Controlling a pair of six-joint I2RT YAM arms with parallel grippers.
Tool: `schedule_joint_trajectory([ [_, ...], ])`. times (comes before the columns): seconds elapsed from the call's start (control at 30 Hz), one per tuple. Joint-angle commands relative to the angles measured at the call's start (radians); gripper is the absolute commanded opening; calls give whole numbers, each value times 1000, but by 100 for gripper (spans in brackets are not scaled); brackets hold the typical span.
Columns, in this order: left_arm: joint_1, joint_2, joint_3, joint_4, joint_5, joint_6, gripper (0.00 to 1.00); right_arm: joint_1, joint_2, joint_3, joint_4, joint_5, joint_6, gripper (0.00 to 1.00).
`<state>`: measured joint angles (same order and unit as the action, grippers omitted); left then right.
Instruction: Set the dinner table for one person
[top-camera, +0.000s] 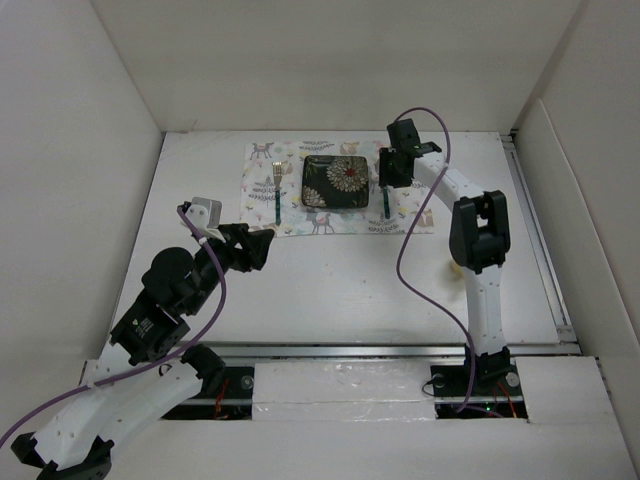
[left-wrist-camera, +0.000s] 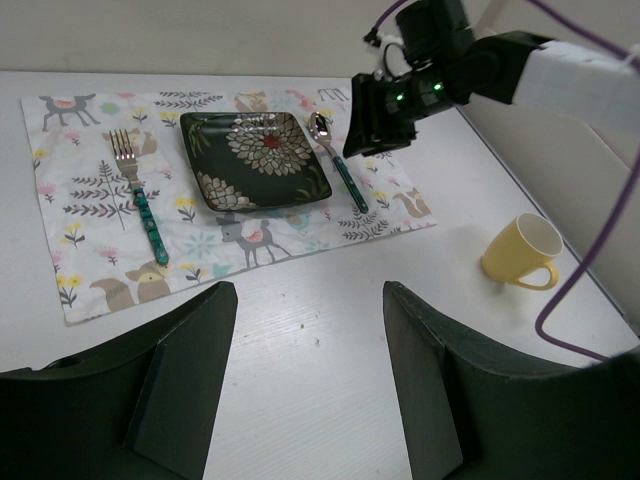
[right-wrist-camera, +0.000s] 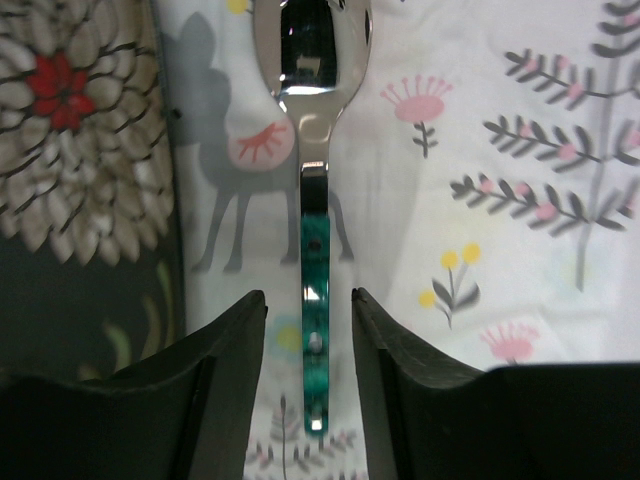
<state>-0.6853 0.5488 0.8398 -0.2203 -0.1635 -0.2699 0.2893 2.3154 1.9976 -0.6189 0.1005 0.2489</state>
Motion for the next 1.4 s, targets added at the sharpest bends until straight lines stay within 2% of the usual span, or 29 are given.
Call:
schedule_joint_trajectory([
  [0.0, 4, 11, -4, 45, -5, 12, 57, 13, -230, -52, 82, -12, -5, 47],
  [0.07, 4, 7, -4, 48, 2, 12, 56, 13, -356, -115, 112, 4, -2, 52],
  [0.13, 4, 2, -4, 50, 4, 12, 56, 13, -510, -260, 146, 46, 16, 49],
  [0.17, 4, 2, -5, 49, 5, 12, 57, 13, -572, -328, 203, 65, 27, 39],
  [0.2, 4, 2, -4, 47, 5, 12, 57, 13, -630, -477, 234, 89, 61, 28],
  [0.23, 4, 0, -2, 48, 19, 12, 56, 4, -689, -556, 295, 126, 81, 0],
  [0.27, 4, -9, -2, 50, 24, 12, 56, 4, -808, -635, 321, 136, 116, 0],
  [0.3, 4, -9, -4, 53, 27, 14, 57, -19, -862, -707, 344, 149, 133, 0],
  [0.33, 4, -12, -4, 56, 30, 12, 57, -19, -916, -847, 366, 175, 144, 0],
  [0.4, 4, -13, -2, 50, 30, 11, 58, -44, -1042, -952, 401, 186, 170, 0],
  [0.43, 4, -13, -2, 52, 39, 12, 58, -64, -1074, -1023, 395, 206, 185, 1],
  [0.5, 4, -19, -2, 56, 42, 9, 58, -88, -1138, -1069, 358, 206, 201, 16],
  [0.53, 4, -20, -4, 56, 42, 11, 58, -111, -1151, -1098, 331, 200, 198, 31],
  [0.63, 4, -23, -2, 52, 45, 11, 58, -121, -1173, -1119, 269, 255, 191, 49],
  [0.93, 4, -33, -7, 58, 42, 12, 58, -121, -1199, -1197, 251, 370, 237, 51],
  [1.17, 4, -32, -5, 53, 44, 11, 58, -141, -1087, -1209, 306, 321, 222, 49],
  [1.2, 4, -33, -5, 53, 44, 11, 58, -150, -1068, -1203, 306, 309, 222, 44],
  [1.23, 4, -38, -5, 56, 44, 11, 58, -150, -1056, -1189, 308, 311, 227, 33],
  [1.3, 4, -35, -8, 58, 41, 11, 58, -150, -1045, -1180, 306, 336, 240, 3],
  [1.37, 4, -26, -7, 53, 47, 11, 58, -150, -1056, -1157, 321, 357, 234, 0],
])
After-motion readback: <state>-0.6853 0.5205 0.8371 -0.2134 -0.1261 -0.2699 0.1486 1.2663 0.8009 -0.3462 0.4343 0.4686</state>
